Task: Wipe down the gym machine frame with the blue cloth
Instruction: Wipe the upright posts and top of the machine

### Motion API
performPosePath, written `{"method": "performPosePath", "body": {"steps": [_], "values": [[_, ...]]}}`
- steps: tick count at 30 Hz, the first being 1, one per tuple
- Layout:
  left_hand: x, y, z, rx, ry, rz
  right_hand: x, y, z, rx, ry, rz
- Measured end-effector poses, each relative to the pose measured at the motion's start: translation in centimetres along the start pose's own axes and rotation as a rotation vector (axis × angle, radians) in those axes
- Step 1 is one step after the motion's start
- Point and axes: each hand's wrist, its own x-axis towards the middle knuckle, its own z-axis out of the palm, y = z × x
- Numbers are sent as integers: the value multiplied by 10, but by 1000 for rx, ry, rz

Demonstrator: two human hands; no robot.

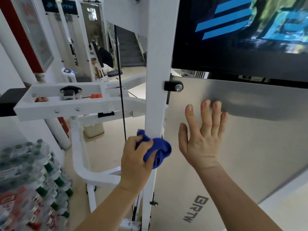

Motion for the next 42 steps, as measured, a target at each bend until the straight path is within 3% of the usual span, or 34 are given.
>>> {"method": "performPosePath", "body": {"steps": [4,9,17,24,33,42], "values": [[-3,-2,-12,84,-62,35,0,0,-1,-7,4,-3],[34,21,-23,66,55,171,0,0,1,-3,-3,-1],[2,-4,-2,4,-40,128,0,0,2,-2,-4,2],[56,27,-22,-126,118,73,-3,3,7,-17,-6,-8],[23,22,-4,-340,38,-171,0,-5,2,15,-62,4],[16,39,-1,-238,-50,-121,1,-8,6,-42,0,28]]}}
